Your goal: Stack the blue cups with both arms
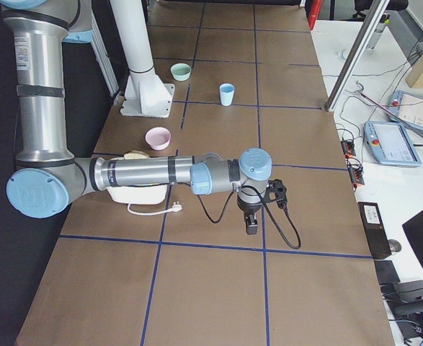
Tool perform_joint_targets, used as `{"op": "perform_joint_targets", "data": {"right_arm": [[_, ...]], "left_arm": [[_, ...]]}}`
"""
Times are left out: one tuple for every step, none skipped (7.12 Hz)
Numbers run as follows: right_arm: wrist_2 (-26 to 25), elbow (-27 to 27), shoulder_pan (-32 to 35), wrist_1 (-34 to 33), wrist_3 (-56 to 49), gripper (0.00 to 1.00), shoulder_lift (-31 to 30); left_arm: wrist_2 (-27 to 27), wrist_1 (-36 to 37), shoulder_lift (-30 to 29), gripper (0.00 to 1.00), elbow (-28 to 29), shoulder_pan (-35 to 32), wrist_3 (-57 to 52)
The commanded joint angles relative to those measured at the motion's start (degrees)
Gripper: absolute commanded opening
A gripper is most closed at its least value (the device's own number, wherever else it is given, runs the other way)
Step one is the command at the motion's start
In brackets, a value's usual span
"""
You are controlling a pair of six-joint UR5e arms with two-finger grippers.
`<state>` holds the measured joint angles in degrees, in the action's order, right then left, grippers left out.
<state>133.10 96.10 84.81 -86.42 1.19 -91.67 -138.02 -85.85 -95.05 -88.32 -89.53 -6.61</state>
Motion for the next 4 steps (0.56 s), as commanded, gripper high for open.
{"op": "perform_joint_targets", "data": {"right_arm": [[0.93, -0.02, 0.00, -0.06, -0.05, 1.00, -2.11], [0.93, -0.64, 0.00, -0.15, 0.21, 1.00, -2.10], [0.93, -1.43, 0.00, 0.02, 0.39, 1.00, -2.02], [1.02, -1.09, 0.00, 0.11, 0.22, 1.00, -2.02]], "left_arm": [[-0.50, 0.69, 2.33, 1.00, -3.87, 0.67, 4.03], [-0.23, 1.12, 2.50, 1.00, -4.31, 0.67, 4.15], [0.29, 1.91, 2.50, 1.00, -4.06, 0.67, 4.15], [0.56, 1.74, 3.29, 1.00, -3.70, 0.67, 3.89]]}}
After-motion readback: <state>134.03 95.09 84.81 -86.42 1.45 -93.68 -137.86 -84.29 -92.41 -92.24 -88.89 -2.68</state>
